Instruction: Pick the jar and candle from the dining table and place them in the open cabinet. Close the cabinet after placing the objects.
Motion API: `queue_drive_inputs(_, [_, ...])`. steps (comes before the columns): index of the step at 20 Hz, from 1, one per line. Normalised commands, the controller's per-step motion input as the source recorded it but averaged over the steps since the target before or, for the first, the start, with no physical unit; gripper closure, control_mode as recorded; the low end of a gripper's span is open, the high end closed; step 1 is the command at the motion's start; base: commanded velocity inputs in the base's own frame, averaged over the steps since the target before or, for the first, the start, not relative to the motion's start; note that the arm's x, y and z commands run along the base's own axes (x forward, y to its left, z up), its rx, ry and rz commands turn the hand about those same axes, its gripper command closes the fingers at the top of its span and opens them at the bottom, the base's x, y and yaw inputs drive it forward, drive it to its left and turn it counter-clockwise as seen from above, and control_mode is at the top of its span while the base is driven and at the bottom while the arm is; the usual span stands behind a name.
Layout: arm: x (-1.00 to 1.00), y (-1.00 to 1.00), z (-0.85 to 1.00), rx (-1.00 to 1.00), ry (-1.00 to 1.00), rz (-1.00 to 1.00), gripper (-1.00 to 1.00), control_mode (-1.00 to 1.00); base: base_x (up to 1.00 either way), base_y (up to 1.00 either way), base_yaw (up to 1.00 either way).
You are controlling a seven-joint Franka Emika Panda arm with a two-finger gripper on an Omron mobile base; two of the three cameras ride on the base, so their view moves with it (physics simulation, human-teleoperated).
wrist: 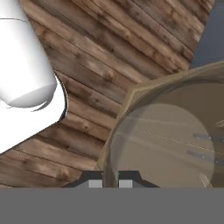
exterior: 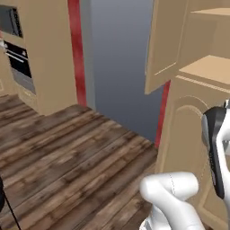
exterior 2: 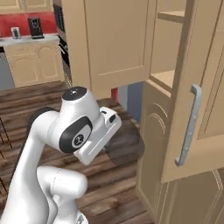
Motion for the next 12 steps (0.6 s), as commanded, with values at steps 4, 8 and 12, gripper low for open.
queue_drive_inputs(4, [0.0,0.0,0.0,0.0,0.0,0.0,1.0,1.0,0.5,0.33,-0.53])
queue_drive_inputs(8, [0.0,0.0,0.0,0.0,0.0,0.0,1.0,1.0,0.08,0.21,-0.57])
queue_drive_inputs(12, [0.0,0.0,0.0,0.0,0.0,0.0,1.0,1.0,0.01,0.21,-0.59])
